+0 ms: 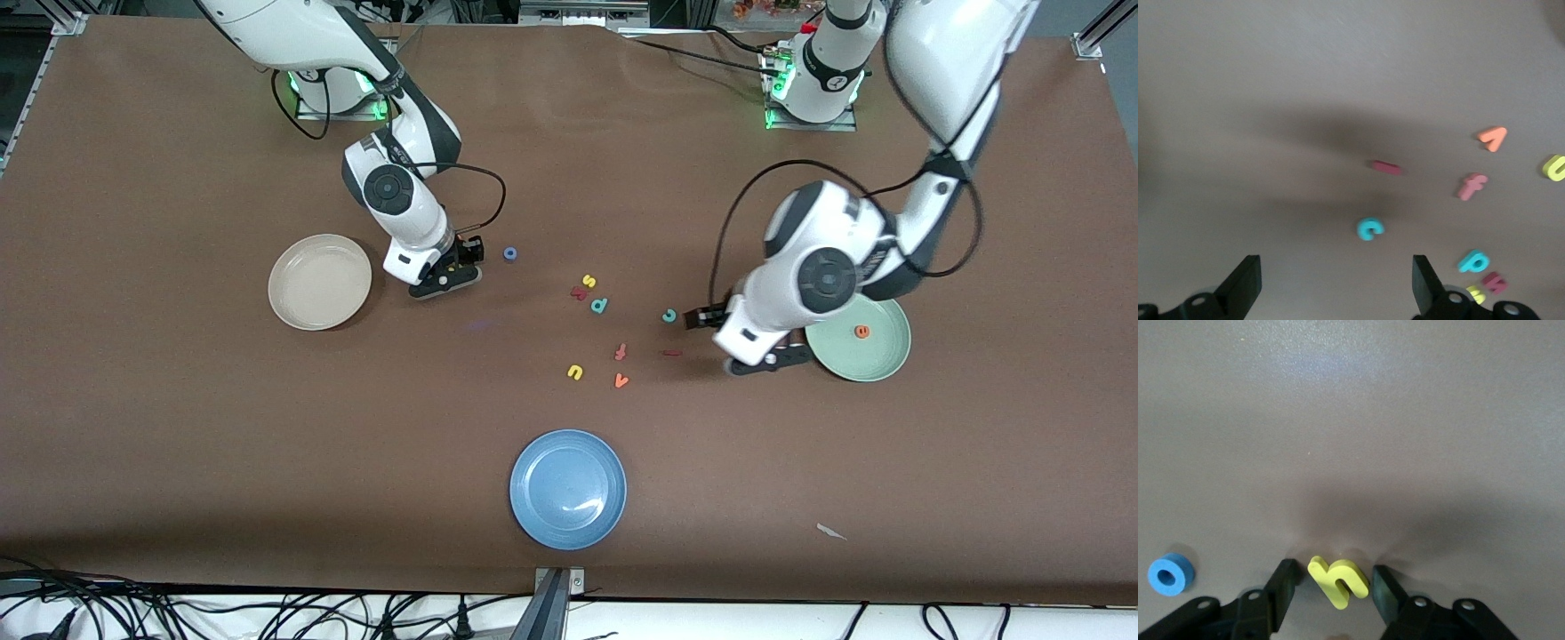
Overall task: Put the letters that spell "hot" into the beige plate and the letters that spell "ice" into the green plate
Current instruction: 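Grasp the teal c with the left gripper while the right gripper places h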
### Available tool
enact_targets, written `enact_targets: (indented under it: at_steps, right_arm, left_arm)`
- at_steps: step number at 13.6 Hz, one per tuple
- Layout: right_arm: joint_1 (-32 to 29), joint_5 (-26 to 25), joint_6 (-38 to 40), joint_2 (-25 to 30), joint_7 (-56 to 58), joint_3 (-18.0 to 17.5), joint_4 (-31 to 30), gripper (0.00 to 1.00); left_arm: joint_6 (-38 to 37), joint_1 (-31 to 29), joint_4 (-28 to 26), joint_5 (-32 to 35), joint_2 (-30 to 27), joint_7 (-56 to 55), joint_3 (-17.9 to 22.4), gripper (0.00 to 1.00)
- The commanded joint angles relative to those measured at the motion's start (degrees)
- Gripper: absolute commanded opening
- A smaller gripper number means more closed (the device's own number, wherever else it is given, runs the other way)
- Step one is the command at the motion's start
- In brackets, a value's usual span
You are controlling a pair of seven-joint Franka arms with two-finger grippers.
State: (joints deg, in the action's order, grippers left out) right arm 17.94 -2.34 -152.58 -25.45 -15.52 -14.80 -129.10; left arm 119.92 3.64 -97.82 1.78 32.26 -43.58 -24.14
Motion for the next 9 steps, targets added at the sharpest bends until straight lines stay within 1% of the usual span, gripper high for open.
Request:
enact_targets:
  at_steps: [1, 2, 3, 4, 6, 8, 9]
  right_arm:
    - [-0.2, -1.3, -1.1, 0.8, -0.5, -0.2, -1.2, 0.39]
    - [-0.2, -1.3, -1.0, 1.0, -0.4, -0.2, -1.2, 0.31]
    - [-0.2, -1.3, -0.8, 1.2, -0.1, -0.2, -1.2, 0.24]
    - [-0.2, -1.3, -0.6, 1.5, 0.4, -0.2, -1.2, 0.17]
    - [-0.3, -1.2, 0.4, 2.7, 2.0, -0.1, -1.2, 0.15]
    - [-0.9, -1.2, 3.3, 5.5, 4.3, 0.2, -0.8, 0.14]
    - [-2.1, -1.2, 6.0, 7.1, 6.4, 0.6, -0.7, 0.14]
  left_arm:
    - [4.9, 1.8, 0.4, 0.2, 4.1, -21.2, 0.5, 0.99]
    - [7.0, 3.4, 0.2, 3.3, 6.2, -27.9, 0.7, 0.99]
    - [8.4, 3.8, 0.1, 6.1, 7.5, -32.1, 0.6, 0.99]
    - [9.6, 3.9, -0.3, 6.9, 8.2, -35.0, 0.6, 0.99]
    - [13.0, 3.7, -3.1, 6.9, 8.2, -36.1, 0.6, 0.99]
    - [13.3, 3.7, -4.5, 6.9, 7.6, -37.7, 0.6, 0.99]
    - [13.3, 3.7, -5.2, 6.9, 7.5, -38.5, 0.5, 0.99]
